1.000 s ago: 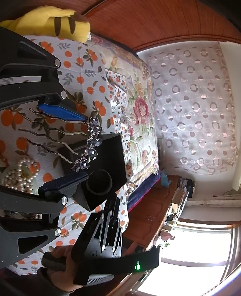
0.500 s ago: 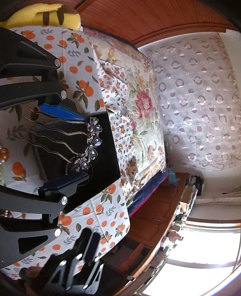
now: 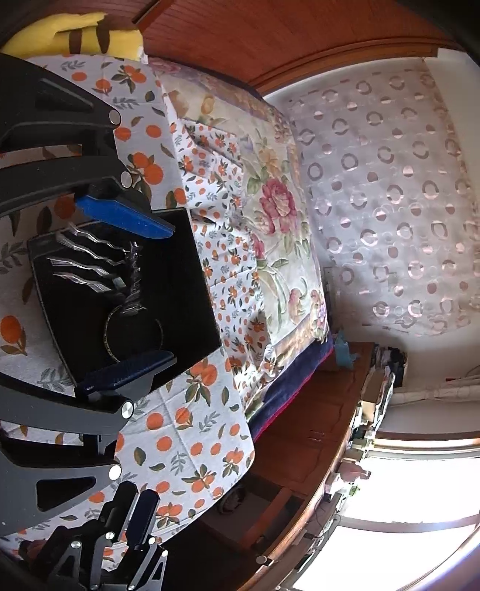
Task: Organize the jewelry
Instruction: 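Lower the hair comb into the black box and open the left gripper, then return the left gripper to the pile and grasp the pearl necklace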
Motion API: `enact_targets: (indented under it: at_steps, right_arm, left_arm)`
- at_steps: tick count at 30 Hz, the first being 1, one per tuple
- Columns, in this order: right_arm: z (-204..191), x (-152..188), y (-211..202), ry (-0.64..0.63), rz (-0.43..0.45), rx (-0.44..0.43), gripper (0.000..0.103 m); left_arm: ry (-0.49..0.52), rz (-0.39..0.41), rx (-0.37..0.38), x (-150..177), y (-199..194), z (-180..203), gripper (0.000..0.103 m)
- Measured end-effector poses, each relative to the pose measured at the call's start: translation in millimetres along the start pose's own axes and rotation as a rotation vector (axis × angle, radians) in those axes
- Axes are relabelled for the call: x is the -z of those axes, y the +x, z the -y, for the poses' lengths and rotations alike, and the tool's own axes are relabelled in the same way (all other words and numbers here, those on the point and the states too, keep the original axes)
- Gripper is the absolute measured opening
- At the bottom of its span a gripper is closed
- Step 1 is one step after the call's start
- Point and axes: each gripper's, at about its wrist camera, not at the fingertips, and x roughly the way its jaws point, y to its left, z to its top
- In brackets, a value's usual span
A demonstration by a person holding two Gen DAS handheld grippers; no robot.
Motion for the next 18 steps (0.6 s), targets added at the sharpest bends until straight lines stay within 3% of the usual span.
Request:
enact_targets:
  at_steps: [10, 18]
  right_arm:
    - [-17, 20, -12, -0.010, -0.029, -0.047, 0.022]
    - [-39, 39, -23, -0.021, -0.059, -0.089, 0.022]
  left_arm:
    - [0.002, 0.041, 0.046, 35, -51, -4, 0.061]
    - [0.014, 0.022, 0.070, 78, -79, -7, 0.061]
